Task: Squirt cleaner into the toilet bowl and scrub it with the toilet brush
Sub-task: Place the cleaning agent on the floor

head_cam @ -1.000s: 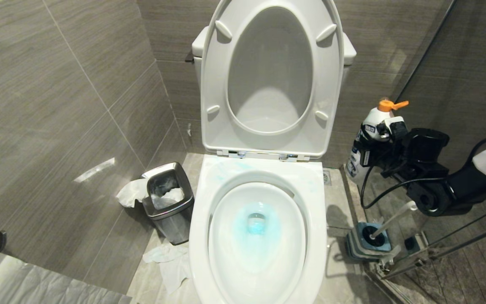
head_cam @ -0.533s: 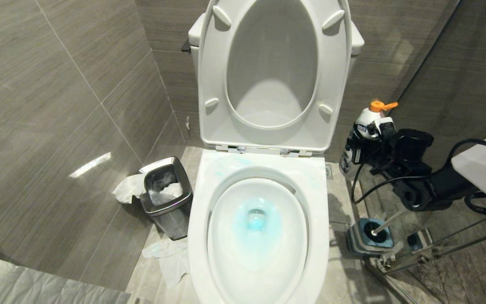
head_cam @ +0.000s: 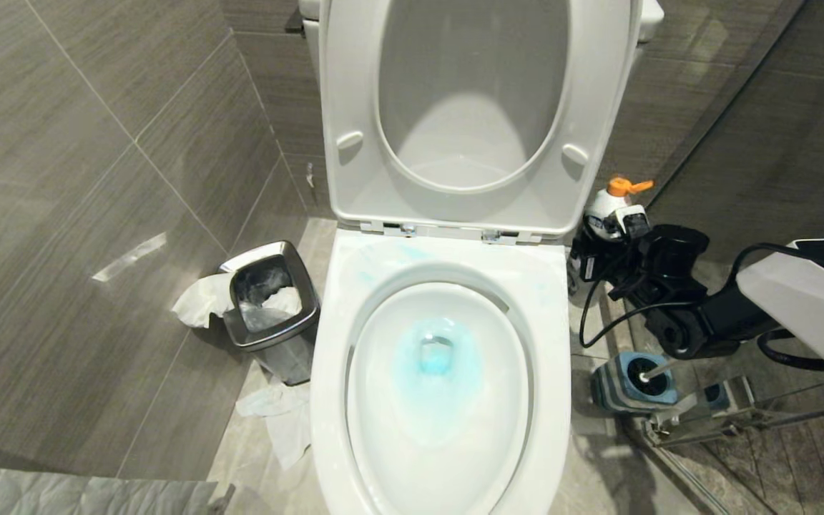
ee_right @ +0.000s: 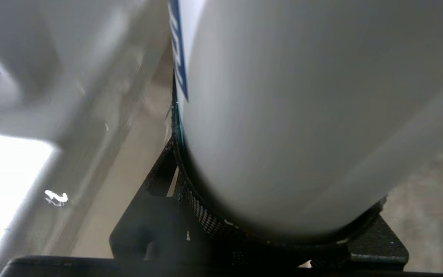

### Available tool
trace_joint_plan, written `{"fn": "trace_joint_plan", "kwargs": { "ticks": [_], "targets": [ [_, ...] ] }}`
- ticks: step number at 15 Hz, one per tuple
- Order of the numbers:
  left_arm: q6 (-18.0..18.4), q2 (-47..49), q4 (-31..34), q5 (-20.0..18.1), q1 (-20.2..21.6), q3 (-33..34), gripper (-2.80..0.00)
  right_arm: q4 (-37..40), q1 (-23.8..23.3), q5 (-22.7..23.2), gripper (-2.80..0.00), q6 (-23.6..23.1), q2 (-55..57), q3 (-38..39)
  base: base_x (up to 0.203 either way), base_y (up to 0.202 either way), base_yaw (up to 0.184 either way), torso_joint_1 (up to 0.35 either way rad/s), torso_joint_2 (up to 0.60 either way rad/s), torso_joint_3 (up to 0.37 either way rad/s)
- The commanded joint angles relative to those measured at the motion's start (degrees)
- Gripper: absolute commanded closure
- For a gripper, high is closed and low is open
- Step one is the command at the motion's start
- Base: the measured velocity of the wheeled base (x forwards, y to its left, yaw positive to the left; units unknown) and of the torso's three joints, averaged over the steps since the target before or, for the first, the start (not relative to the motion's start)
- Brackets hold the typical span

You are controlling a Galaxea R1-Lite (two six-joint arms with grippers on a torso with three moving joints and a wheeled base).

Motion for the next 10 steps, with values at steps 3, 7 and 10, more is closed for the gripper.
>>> {"fn": "trace_joint_plan", "kwargs": {
  "ticks": [3, 7, 10],
  "targets": [
    [-0.03, 0.08, 0.00, 0.01, 0.00, 0.00, 0.00, -0.40, 0.80, -0.88, 0.00, -0.17, 0.99, -1.93, 0.000, 0.000, 0.000, 0.005, 0.00, -0.197],
    [-0.02, 0.08, 0.00, 0.01, 0.00, 0.00, 0.00, -0.56, 0.87, -0.90, 0.00, -0.35, 1.68, -4.33, 0.000, 0.000, 0.000, 0.001, 0.00, -0.200],
    [0.06, 0.09, 0.00, 0.01, 0.00, 0.00, 0.00, -7.00, 1.02, -0.96, 0.00, -1.24, 4.49, -5.45, 0.000, 0.000, 0.000, 0.004, 0.00, -0.199]
  ]
}}
